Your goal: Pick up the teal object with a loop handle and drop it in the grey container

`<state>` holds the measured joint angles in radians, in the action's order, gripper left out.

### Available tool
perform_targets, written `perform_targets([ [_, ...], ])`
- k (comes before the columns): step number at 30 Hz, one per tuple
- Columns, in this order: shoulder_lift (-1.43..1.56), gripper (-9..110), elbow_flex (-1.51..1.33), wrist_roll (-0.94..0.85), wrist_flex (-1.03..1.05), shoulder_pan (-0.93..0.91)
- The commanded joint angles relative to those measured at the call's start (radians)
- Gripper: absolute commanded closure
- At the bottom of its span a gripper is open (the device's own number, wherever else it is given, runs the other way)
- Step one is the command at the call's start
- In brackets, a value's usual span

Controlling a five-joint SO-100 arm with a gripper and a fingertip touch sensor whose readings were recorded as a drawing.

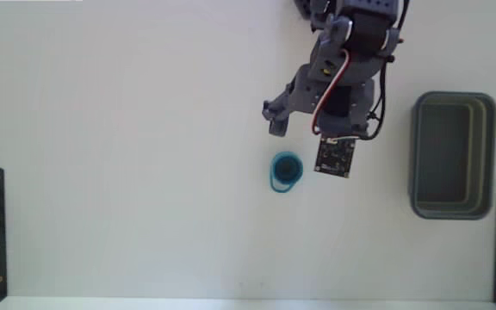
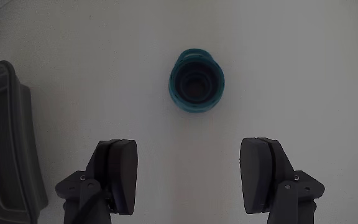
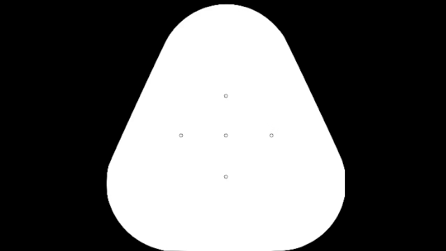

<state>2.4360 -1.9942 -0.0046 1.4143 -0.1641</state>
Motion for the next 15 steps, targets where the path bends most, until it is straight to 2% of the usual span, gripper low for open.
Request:
perform_targets([
  [1,0.033,-9,-0.004,0.005,0.005,-0.013],
  [15,-0.247,-9,0.066,0.005,-0.204,-0.013],
])
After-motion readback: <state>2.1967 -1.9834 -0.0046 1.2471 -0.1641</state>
